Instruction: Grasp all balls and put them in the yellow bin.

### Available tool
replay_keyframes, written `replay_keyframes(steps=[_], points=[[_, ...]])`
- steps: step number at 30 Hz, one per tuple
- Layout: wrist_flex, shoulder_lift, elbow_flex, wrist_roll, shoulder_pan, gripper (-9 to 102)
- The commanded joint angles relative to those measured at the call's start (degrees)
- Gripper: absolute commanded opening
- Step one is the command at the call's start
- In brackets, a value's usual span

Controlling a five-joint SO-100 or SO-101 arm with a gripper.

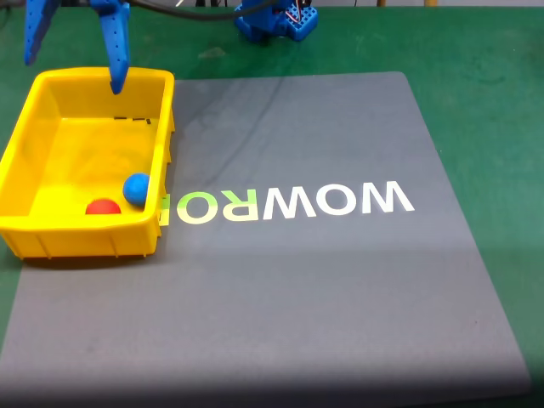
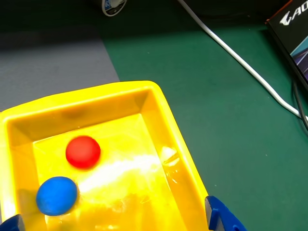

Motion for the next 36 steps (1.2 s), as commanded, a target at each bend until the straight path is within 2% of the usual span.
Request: replay_keyframes(steps=[1,5,8,15,25,31,36], points=[[0.62,6.24,-2.9,1.05,-1.93,42],[4.04,13.27,-0.09,3.43,-7.82,37],[4.13,22.24,7.73,4.39,-14.06,31],[3.69,45.09,32.52,4.57,-26.54,0],[4.83,78.31,75.5,0.0,-28.39,0],[14.5,90.88,87.01,0.62,-28.3,0],[22.06,96.86,90.79,1.85,-28.56,0]])
